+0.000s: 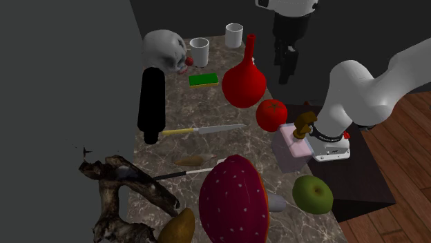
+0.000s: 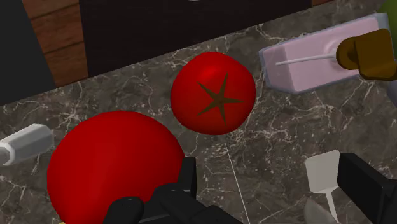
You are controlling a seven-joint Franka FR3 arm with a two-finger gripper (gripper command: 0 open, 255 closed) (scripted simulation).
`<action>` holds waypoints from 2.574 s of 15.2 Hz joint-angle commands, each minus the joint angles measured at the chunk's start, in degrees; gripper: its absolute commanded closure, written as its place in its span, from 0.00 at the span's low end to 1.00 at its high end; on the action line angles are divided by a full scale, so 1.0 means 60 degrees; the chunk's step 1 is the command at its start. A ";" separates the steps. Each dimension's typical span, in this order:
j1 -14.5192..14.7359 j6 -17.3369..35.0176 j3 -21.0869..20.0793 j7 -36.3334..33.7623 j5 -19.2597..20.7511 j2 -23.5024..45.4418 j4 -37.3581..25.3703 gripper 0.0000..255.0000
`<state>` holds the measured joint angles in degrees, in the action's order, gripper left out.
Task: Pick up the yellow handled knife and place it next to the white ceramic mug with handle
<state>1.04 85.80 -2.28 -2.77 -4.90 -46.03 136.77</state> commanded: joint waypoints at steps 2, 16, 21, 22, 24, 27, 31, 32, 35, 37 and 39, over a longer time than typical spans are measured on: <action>0.0025 0.0365 -0.0019 0.0086 0.0017 0.0197 0.0125 0.00; 0.0284 0.5222 -0.0350 0.1067 0.0305 0.4186 0.0388 0.00; 0.0340 0.6634 -0.0484 0.1274 0.0528 0.5956 -0.0189 0.00; 0.0352 0.6884 -0.0509 0.1304 0.0587 0.6318 -0.0345 0.00; 0.0375 0.7348 -0.0558 0.1350 0.0720 0.7046 -0.0694 0.00; 0.0384 0.7742 -0.0573 0.1347 0.0786 0.7433 -0.0712 0.00; 0.0385 0.8258 -0.0574 0.1313 0.0833 0.7772 -0.0534 0.00; 0.0385 0.8387 -0.0574 0.1303 0.0846 0.7862 -0.0495 0.00; 0.0386 0.8460 -0.0574 0.1298 0.0854 0.7914 -0.0473 0.00; 0.0386 0.8460 -0.0574 0.1298 0.0854 0.7915 -0.0473 0.00; 0.0386 0.8460 -0.0574 0.1298 0.0854 0.7915 -0.0473 0.00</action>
<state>3.36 136.55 -5.72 5.02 0.22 1.46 133.92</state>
